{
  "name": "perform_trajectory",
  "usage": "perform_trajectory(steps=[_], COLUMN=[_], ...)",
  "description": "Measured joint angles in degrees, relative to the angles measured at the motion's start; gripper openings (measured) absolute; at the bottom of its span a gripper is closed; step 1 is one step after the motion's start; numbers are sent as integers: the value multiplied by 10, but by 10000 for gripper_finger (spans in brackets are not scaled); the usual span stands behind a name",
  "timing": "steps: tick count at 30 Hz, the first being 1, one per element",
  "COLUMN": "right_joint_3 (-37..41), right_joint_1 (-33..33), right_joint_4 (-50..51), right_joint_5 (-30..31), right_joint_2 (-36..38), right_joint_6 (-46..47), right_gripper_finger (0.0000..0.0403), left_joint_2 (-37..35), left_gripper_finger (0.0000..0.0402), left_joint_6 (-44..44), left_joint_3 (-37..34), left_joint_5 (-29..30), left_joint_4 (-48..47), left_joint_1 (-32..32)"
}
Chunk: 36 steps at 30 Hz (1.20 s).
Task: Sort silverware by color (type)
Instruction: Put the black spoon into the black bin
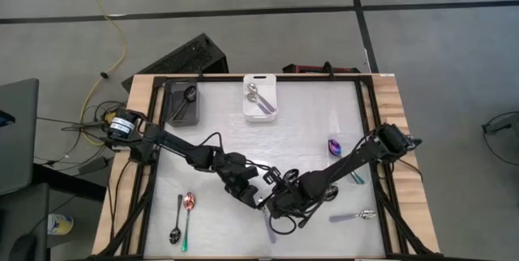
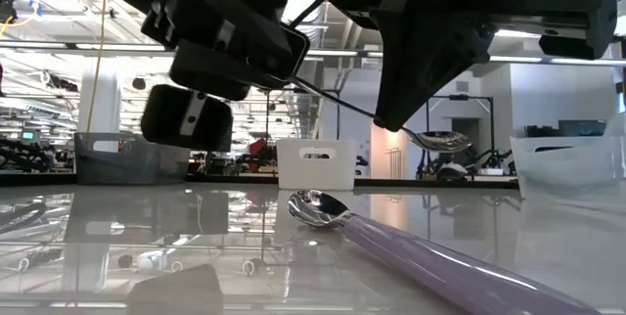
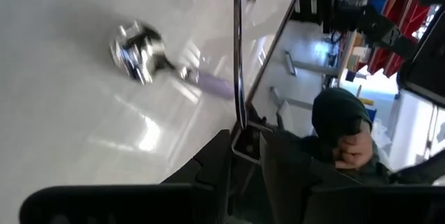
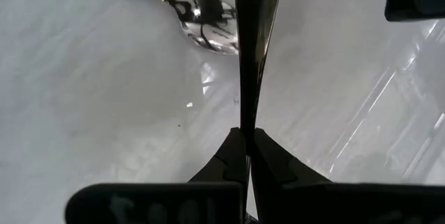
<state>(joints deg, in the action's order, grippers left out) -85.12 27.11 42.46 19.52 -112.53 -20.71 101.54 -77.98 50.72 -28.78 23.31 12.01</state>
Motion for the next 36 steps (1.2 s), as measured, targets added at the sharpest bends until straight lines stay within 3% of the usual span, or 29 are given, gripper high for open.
perform_trajectory(steps=[7, 12, 17, 22, 26, 32, 36], right_joint_3=[1, 0, 0, 0, 0, 1, 1], right_joint_1=[35, 83, 115, 123, 122, 96, 88], right_joint_4=[65, 88, 94, 77, 82, 85, 87], right_joint_5=[34, 111, 177, 211, 230, 176, 158], right_joint_2=[32, 39, 28, 27, 27, 27, 27], right_joint_6=[51, 49, 37, 12, -7, -5, -2], right_gripper_finger=[24, 24, 24, 24, 24, 24, 24], left_joint_2=[0, 0, 4, 23, 52, 95, 110], left_gripper_finger=[64, 64, 64, 64, 64, 64, 64], left_joint_6=[44, 80, 117, 152, 137, 108, 100], left_joint_3=[0, 0, 0, 5, 20, 69, 83], left_joint_5=[52, 129, 156, 157, 101, 48, 46], left_joint_4=[3, 11, 76, 161, 185, 178, 180], left_joint_1=[-4, -19, -26, -25, -19, 4, 4])
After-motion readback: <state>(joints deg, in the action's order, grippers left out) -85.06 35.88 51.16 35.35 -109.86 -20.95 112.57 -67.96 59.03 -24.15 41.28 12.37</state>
